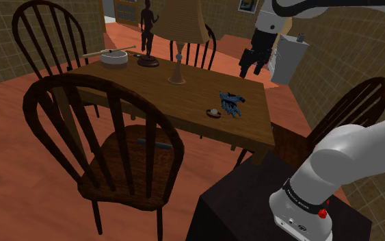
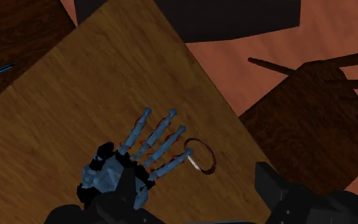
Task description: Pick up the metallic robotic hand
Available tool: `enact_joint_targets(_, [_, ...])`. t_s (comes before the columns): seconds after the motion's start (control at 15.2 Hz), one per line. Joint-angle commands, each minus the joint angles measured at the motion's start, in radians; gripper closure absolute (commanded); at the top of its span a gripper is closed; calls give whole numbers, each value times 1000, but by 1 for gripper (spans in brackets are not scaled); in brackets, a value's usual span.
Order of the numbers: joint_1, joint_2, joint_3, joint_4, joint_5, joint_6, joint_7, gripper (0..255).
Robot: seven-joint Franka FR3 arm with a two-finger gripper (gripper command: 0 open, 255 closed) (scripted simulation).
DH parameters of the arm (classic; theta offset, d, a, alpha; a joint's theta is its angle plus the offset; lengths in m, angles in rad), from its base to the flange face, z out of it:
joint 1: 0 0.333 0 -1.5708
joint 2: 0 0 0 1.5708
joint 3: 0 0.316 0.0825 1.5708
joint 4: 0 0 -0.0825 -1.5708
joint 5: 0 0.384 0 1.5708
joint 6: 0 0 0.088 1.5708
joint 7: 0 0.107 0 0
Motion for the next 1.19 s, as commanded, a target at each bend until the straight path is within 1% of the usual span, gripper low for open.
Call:
enact_joint_targets(0.0, [-22, 78, -13, 24, -1, 37, 31, 0])
enact_joint_targets(0.46, [-89, 316, -71, 109, 7, 128, 122, 0])
enact_joint_targets(0.92, [-151, 546, -136, 214, 39, 189, 196, 0])
enact_joint_targets(1.12, [-155, 569, -141, 204, 44, 218, 198, 0])
